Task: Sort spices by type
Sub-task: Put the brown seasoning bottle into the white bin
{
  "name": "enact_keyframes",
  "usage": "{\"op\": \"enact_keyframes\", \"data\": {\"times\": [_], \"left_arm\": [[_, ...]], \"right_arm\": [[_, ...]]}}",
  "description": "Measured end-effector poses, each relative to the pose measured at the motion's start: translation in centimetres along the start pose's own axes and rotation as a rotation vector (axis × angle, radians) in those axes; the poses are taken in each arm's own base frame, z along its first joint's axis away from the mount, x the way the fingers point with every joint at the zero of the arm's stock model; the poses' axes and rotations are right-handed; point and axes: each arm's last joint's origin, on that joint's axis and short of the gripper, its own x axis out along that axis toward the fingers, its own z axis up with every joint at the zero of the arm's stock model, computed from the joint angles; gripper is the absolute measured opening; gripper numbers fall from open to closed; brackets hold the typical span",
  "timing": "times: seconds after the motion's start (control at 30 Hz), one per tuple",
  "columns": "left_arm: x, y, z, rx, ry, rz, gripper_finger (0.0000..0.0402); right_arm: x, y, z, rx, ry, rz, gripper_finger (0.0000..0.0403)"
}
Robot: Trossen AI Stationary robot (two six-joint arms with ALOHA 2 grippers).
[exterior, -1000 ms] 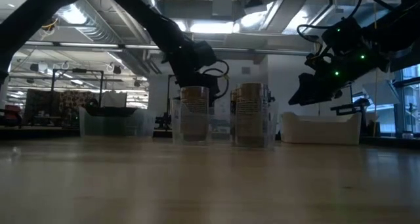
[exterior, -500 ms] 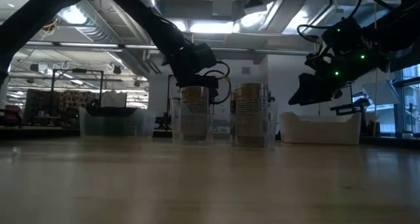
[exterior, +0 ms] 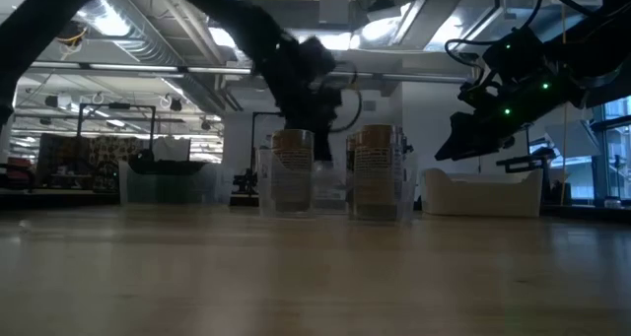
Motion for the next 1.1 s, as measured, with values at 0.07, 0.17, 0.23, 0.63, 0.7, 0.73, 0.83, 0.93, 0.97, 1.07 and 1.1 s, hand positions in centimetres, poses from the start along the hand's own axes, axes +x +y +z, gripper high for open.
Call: {"op": "enact_keyframes", "data": {"times": [0.07,0.17,0.23,0.63,0.7,0.73,0.83,0.93,0.97,1.07,1.1], "left_arm": [[-0.9,-0.8,0.9,0.025,-0.038,-0.004,0.0160],[-1.7,-2.4,2.2,0.060,-0.098,-0.013,0.0161],[-2.1,-3.7,3.0,0.087,-0.144,-0.027,0.0158],[-4.3,-13.1,5.0,0.279,-0.364,-0.127,0.0156],[-4.8,-14.1,5.5,0.308,-0.424,-0.112,0.0156],[-5.0,-14.5,5.7,0.326,-0.451,-0.110,0.0157],[-5.6,-16.1,5.8,0.394,-0.506,-0.160,0.0160],[-6.0,-18.0,5.8,0.443,-0.555,-0.267,0.0159],[-6.1,-18.6,5.7,0.451,-0.566,-0.293,0.0159],[-5.8,-20.5,5.3,0.453,-0.569,-0.340,0.0158],[-5.8,-21.0,5.1,0.455,-0.564,-0.351,0.0158]], "right_arm": [[0.0,0.0,0.0,-0.010,-0.001,0.000,0.0310],[0.0,0.2,0.2,-0.014,-0.018,0.020,0.0310],[-0.4,0.7,0.5,-0.019,-0.049,0.060,0.0310],[-6.0,3.7,4.5,-0.166,-0.065,0.138,0.0310],[-7.0,3.8,4.9,-0.191,-0.051,0.113,0.0310],[-7.4,3.9,5.1,-0.199,-0.049,0.103,0.0310],[-8.8,4.0,5.6,-0.205,-0.043,0.111,0.0310],[-10.3,4.3,6.2,-0.195,-0.051,0.162,0.0310],[-10.7,4.4,6.2,-0.191,-0.047,0.180,0.0310],[-11.7,5.1,6.3,-0.182,-0.050,0.284,0.0310],[-12.0,5.4,6.1,-0.186,-0.033,0.340,0.0310]]}}
